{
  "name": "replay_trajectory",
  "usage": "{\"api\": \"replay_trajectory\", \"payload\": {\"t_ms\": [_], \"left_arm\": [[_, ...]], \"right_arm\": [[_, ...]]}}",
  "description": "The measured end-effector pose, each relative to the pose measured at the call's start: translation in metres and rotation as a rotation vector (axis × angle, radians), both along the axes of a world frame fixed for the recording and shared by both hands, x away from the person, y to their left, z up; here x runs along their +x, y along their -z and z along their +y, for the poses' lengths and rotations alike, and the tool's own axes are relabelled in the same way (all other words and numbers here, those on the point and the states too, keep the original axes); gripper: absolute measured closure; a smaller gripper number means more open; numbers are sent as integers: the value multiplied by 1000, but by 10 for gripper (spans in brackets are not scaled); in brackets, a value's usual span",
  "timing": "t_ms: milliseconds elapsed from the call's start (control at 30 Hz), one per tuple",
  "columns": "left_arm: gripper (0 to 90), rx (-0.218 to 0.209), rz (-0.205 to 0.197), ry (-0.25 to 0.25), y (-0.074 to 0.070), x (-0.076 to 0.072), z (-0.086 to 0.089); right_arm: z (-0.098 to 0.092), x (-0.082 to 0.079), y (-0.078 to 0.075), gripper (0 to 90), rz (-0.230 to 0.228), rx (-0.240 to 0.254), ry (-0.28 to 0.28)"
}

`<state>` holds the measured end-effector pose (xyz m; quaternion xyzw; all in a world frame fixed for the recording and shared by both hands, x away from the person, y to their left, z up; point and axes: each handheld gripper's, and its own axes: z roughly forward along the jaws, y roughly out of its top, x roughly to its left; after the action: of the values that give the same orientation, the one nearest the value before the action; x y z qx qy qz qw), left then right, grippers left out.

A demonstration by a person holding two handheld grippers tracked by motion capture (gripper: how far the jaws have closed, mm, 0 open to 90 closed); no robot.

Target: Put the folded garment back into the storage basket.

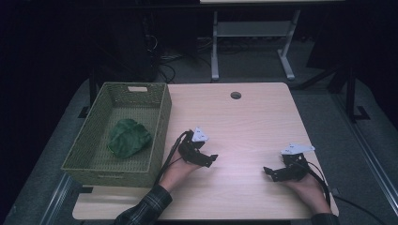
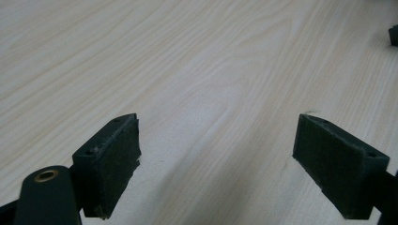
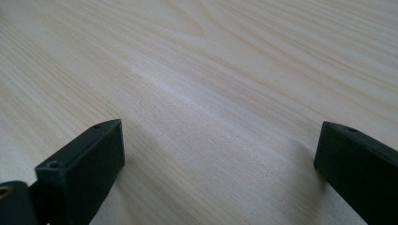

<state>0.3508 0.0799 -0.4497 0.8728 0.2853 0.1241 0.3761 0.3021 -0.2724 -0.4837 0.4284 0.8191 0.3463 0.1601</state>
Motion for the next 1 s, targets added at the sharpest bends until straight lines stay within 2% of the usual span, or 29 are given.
{"api": "replay_trajectory", "payload": {"t_ms": [333, 433, 467, 500, 600, 700, 1000], "left_arm": [[145, 24, 25, 16, 17, -2, -6], [145, 45, 11, 20, 23, -3, -9], [145, 45, 12, 23, 26, -4, -9], [143, 25, 22, 20, 27, -4, -9], [140, 6, 5, 29, 29, -6, -10], [141, 8, 3, 45, 29, -6, -11], [141, 6, 4, 47, 29, -7, -11]], "right_arm": [[0, 0, 0, 18, 0, -1, 0], [0, 0, 0, 18, 0, 0, 0], [0, 0, 0, 18, 0, 0, 0], [0, 0, 0, 18, 0, 0, 0], [0, 0, 0, 18, 0, 0, 0], [0, 0, 0, 18, 0, -1, 0], [0, 0, 0, 18, 0, 0, 0]]}}
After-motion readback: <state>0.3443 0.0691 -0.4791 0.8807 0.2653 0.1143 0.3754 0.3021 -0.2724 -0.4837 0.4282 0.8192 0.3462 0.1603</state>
